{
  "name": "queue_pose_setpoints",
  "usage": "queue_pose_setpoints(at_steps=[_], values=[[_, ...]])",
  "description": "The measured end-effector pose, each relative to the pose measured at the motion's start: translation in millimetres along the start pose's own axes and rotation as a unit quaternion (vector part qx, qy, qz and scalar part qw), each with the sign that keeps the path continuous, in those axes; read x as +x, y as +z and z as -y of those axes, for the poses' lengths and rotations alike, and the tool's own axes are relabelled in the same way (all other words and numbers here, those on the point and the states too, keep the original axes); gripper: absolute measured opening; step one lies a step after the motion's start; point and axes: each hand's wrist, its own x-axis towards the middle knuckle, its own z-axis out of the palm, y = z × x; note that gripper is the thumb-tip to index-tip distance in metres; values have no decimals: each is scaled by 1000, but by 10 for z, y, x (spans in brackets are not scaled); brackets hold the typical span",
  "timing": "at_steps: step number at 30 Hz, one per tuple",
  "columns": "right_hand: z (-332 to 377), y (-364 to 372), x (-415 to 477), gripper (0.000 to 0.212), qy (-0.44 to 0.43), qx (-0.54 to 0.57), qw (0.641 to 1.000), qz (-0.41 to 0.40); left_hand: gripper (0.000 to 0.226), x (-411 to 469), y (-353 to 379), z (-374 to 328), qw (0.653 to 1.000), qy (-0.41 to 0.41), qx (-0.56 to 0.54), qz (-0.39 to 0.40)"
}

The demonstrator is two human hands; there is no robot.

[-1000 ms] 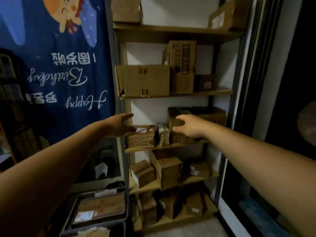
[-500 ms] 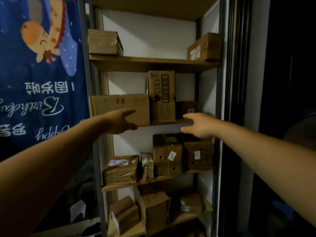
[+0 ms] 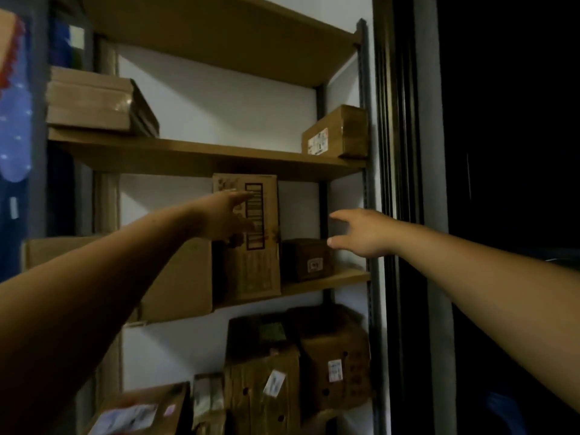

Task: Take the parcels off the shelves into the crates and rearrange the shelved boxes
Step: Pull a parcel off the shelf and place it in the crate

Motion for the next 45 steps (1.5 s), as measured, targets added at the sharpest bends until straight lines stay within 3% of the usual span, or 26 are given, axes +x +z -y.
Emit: queue_pose_setpoints(at_steps=[8,16,21,30,38,45], values=[[-503,-155,655,71,14,-1,998,-62,72,870,289,-367,999,32,38,-7],[-1206,-325,1491,68,-24,30,990,-135,75,1745,564,-730,997,17,31,-75],[-1741,-473,2147,61,-60,65,984,-155,73,2376,725,-1154,990,13,-5,-138],[-2232,-651,3291,70,-98,186,952,-223,78,3506,952,-1711,979,9,-2,-202],[-2312,-682,3777,93,-109,242,949,-168,76,3946,1029,-1862,971,13,-45,-236],[-2278,-668,3907,90,-145,288,934,-156,46,4116,1066,-1831,977,-9,-41,-209]])
